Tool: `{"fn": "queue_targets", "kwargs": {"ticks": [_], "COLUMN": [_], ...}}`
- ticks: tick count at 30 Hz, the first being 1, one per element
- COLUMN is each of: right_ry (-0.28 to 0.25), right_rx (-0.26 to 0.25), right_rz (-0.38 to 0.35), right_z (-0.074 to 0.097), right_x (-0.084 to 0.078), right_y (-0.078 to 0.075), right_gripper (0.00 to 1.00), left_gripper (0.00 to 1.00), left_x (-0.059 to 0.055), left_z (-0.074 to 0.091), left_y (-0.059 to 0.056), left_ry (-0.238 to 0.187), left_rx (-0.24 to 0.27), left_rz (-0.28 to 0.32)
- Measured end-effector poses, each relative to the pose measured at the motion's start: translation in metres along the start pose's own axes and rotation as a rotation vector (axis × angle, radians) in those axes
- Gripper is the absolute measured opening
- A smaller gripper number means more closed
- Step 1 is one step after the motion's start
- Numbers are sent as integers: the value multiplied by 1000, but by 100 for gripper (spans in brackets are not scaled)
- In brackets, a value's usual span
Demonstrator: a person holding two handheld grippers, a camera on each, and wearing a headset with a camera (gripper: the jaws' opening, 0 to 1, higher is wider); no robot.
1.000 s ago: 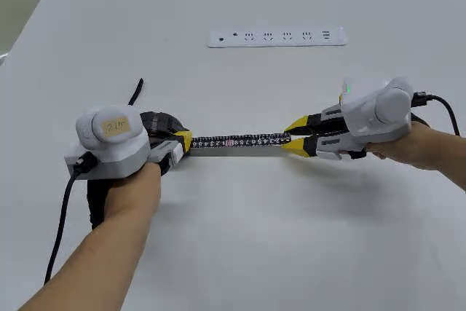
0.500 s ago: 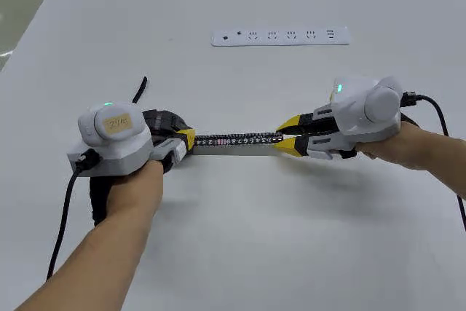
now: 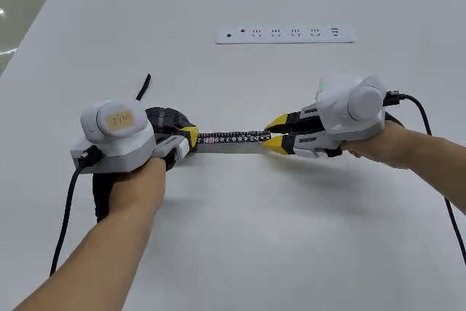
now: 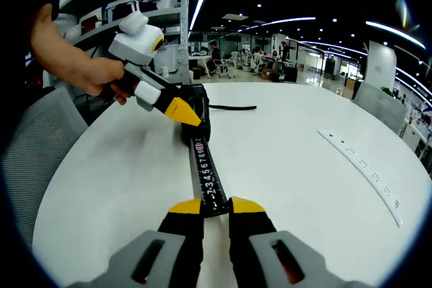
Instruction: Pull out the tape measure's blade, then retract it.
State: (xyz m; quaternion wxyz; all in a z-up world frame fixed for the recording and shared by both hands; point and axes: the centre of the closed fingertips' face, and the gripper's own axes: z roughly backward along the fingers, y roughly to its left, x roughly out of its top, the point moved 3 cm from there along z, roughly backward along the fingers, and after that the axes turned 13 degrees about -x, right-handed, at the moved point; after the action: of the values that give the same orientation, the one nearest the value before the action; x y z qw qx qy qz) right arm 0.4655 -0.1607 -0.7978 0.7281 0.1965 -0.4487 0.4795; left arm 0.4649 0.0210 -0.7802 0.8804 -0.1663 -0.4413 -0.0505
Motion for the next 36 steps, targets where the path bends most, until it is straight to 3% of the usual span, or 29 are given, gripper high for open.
{"fn": "queue_targets", "kwargs": {"ticks": [36], "right_ry": [-36], "right_rx": [24], "right_rz": [-21], "right_z": [-62], "right_x": [37], "right_y": [33], "right_gripper": [12], "left_gripper": [57], "left_x": [0], "left_z": [2], "left_y": [0], "left_ry": [1], "left_rx": [-11], "left_rz": [16]}}
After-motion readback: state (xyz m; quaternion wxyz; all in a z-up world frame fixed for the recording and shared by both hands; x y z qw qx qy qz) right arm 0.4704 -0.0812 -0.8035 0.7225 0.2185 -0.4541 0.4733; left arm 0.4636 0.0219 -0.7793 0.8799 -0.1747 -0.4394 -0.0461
